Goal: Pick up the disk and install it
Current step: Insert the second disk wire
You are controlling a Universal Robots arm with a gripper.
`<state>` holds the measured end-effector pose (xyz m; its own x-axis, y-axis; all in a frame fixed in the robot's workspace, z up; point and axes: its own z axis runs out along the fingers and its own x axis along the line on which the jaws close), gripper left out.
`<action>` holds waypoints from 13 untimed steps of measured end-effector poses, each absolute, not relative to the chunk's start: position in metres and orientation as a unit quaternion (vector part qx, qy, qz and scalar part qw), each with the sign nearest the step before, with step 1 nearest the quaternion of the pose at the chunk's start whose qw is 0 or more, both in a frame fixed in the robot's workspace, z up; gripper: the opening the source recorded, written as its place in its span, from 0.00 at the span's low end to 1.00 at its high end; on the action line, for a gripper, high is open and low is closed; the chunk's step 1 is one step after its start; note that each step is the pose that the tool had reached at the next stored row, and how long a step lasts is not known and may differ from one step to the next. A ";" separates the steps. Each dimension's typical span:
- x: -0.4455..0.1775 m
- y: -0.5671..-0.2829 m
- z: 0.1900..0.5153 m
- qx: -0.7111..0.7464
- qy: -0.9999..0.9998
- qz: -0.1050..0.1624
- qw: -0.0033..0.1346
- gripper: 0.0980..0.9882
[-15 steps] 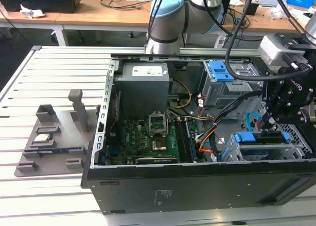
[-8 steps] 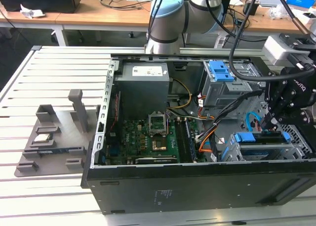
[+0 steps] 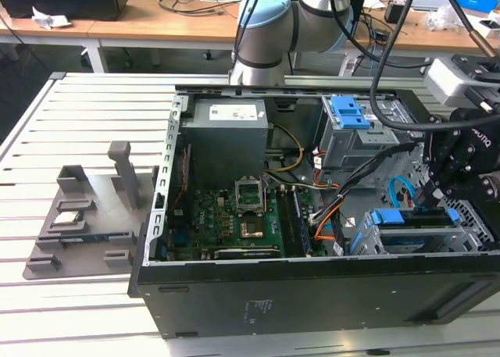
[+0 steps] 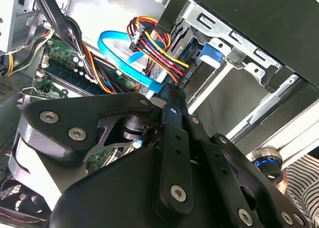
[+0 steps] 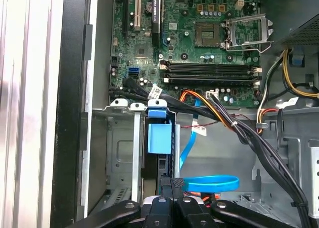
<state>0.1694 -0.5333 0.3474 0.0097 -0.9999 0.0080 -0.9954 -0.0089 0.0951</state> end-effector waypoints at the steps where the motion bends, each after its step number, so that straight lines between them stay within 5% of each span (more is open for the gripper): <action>1: 0.169 -0.533 0.346 0.710 -0.703 -0.031 0.037 0.01; 8: 0.170 -0.533 0.344 0.710 -0.703 -0.032 0.037 0.01; 13: 0.170 -0.533 0.372 0.710 -0.703 -0.032 0.038 0.01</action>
